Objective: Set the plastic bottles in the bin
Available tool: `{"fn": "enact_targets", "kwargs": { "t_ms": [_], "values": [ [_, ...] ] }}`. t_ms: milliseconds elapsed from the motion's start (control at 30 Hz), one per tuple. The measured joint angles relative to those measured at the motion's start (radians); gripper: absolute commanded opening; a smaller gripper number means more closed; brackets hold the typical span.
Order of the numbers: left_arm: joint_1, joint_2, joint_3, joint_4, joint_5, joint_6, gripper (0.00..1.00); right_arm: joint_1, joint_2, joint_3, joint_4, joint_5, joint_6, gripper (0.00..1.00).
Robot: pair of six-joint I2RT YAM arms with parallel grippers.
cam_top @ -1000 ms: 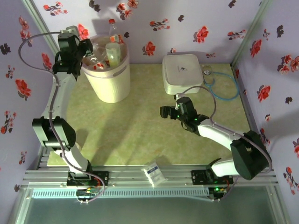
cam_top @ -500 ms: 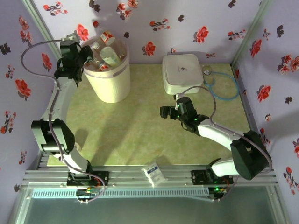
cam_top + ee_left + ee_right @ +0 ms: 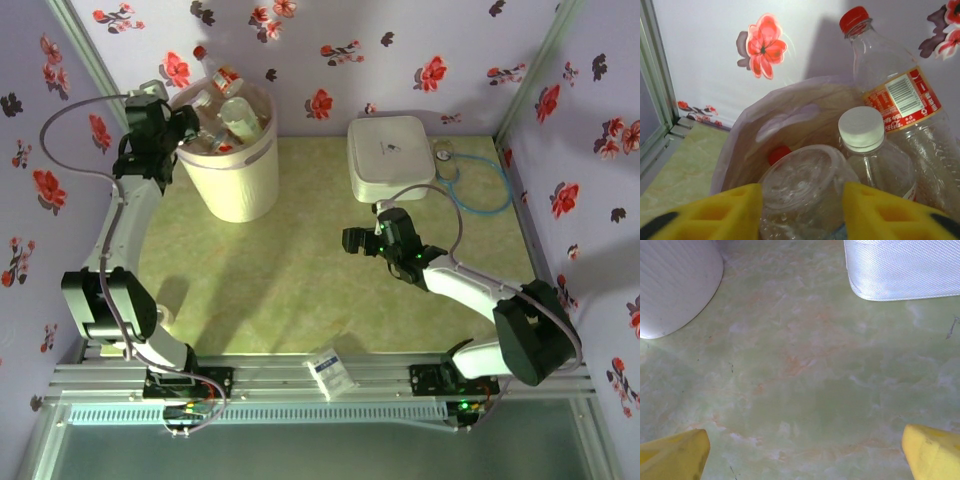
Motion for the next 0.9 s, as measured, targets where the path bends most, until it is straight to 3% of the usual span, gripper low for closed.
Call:
{"fn": "enact_targets", "kwargs": {
  "t_ms": [167,333,467,700,900],
  "values": [
    [0.007,0.0,0.099,-0.149,0.012,0.029,0.72,0.0,0.0,0.0,0.0,0.0,0.0,0.99],
    [-0.01,0.0,0.223,-0.267,0.019,0.072,0.76,0.002,0.021,0.0,0.005,0.0,0.001,0.99],
    [-0.079,0.0,0.302,-0.311,0.01,0.107,0.76,0.01,0.041,0.0,0.005,0.0,0.001,0.99],
    [-0.234,0.056,0.365,-0.34,-0.027,0.164,0.64,0.013,0.041,0.001,0.005,0.0,0.0,0.99],
    [-0.262,0.162,0.374,-0.344,-0.102,0.193,0.49,0.014,0.041,0.001,0.005,0.0,0.0,0.99]
  ]
}}
